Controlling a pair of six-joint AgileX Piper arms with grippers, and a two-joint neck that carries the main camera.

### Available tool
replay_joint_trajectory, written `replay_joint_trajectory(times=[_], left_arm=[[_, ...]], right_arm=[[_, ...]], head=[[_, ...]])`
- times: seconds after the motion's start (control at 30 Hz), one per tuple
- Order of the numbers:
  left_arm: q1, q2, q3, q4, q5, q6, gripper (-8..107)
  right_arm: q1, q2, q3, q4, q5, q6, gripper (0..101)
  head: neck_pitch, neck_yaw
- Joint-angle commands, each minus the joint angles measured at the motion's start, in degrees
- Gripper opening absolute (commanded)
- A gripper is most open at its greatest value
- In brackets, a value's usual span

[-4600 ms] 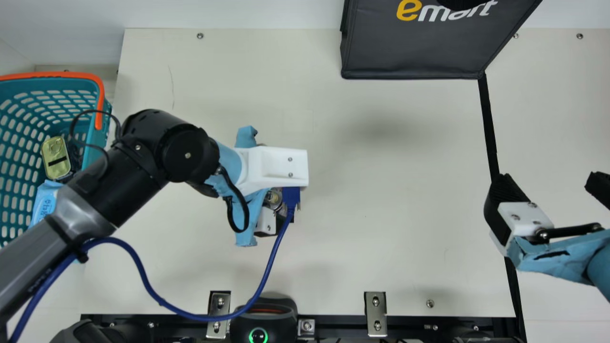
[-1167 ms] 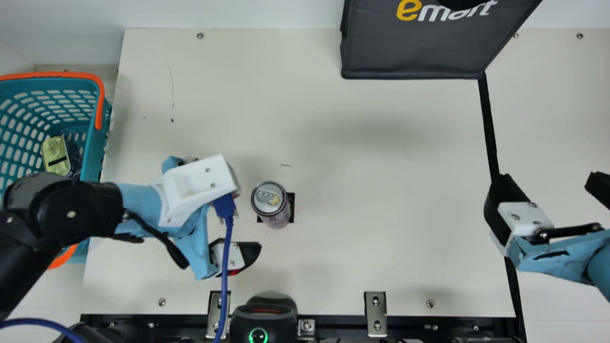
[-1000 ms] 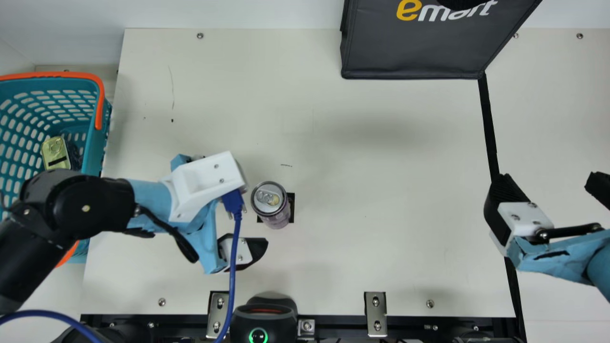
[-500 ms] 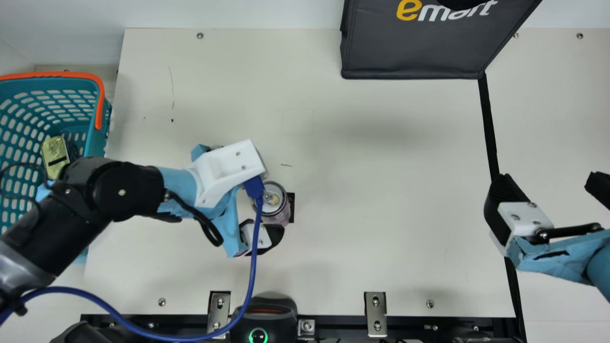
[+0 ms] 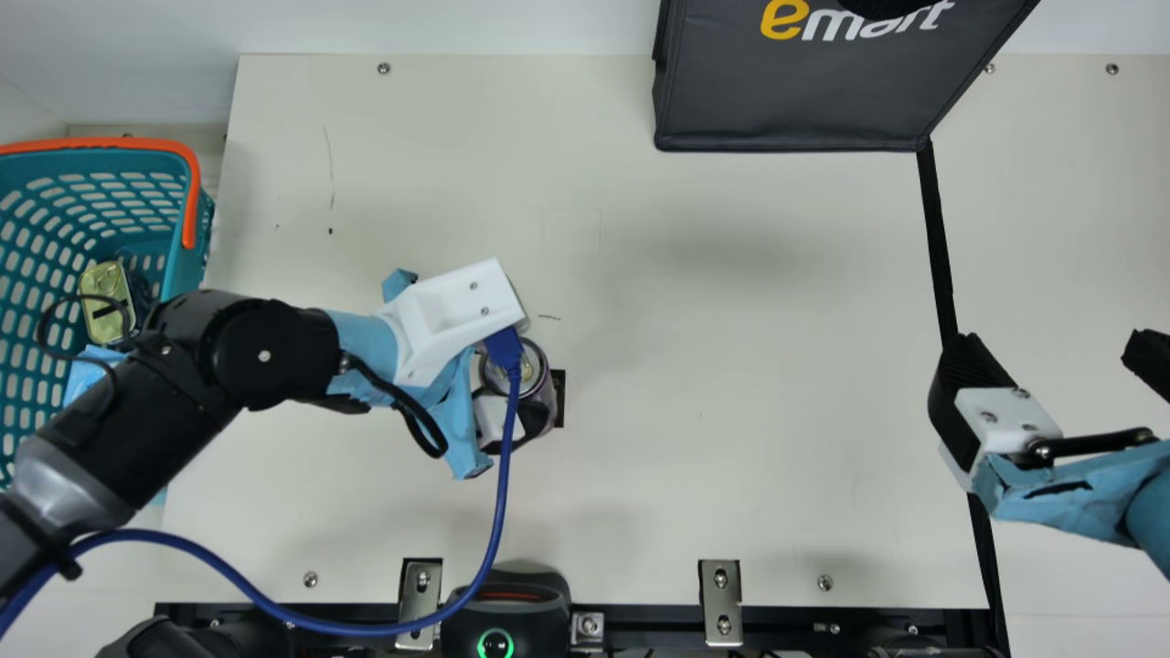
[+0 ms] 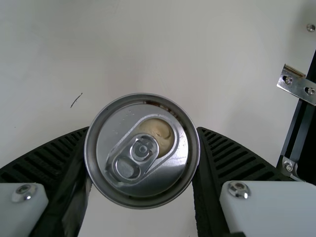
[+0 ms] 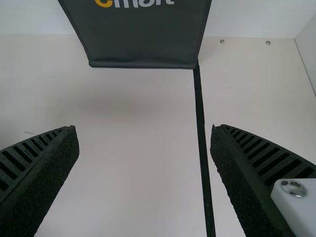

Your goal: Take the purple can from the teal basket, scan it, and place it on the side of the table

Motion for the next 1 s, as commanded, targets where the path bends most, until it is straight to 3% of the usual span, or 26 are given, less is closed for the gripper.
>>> replay_joint_trajectory(times=[0.0, 0.17, 0.53, 0.97], left_arm=[[0.1, -0.1, -0.2, -0.2, 0.0, 0.0, 23], [-0.4, -0.6, -1.4, -0.7, -0.4, -1.0, -8], [-5.6, 1.3, -9.4, 1.9, -2.2, -8.8, -8], [-12.6, 11.1, -22.3, 11.1, -4.4, -22.1, -8]], right_arm=[[0.0, 0.0, 0.0, 0.0, 0.0, 0.0, 95], [0.0, 0.0, 0.0, 0.0, 0.0, 0.0, 95], [0.0, 0.0, 0.0, 0.0, -0.1, 0.0, 95], [0.0, 0.0, 0.0, 0.0, -0.1, 0.0, 95]], head=[[-1.7, 0.1], [-1.7, 0.1], [-1.7, 0.1], [-1.7, 0.1]])
